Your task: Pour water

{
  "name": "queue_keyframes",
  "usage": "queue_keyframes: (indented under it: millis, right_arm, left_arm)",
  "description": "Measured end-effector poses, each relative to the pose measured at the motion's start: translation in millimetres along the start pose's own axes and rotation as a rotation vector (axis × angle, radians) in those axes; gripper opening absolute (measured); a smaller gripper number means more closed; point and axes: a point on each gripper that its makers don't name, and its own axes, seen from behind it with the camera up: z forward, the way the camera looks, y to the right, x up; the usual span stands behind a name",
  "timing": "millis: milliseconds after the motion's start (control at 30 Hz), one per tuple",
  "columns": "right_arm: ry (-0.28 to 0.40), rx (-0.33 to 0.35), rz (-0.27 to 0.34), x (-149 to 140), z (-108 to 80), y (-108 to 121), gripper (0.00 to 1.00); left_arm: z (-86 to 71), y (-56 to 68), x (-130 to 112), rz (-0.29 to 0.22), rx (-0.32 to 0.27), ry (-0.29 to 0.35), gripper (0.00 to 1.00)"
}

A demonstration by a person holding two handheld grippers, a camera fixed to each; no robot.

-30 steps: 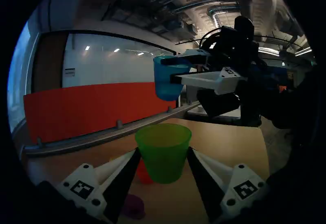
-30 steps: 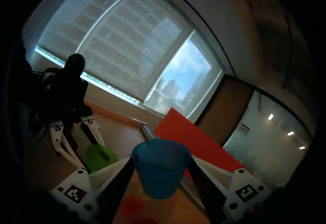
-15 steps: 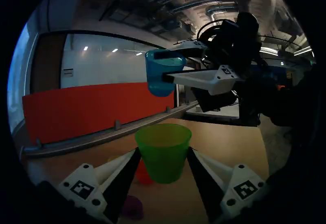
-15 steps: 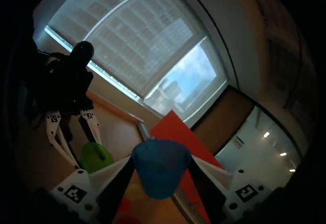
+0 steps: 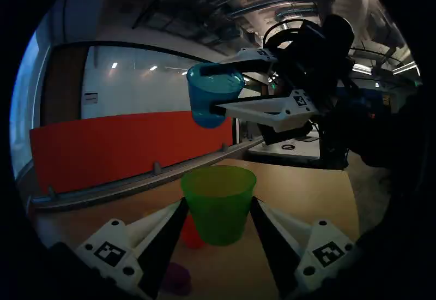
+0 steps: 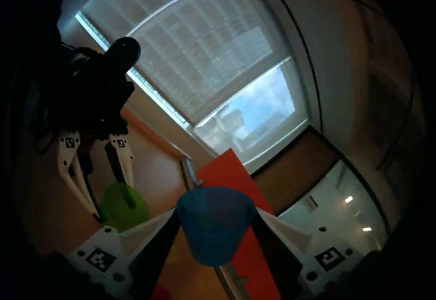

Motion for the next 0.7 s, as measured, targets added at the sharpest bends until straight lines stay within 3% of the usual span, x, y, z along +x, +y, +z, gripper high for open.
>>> queue_keyframes:
  millis: [700]
  right_arm:
    - [-0.009,-0.008,-0.131,6.4,9.4,5.3,0.9]
  left_arm:
    - [1.8,3.2,-0.6,0.0,-0.006,0.001,0.82]
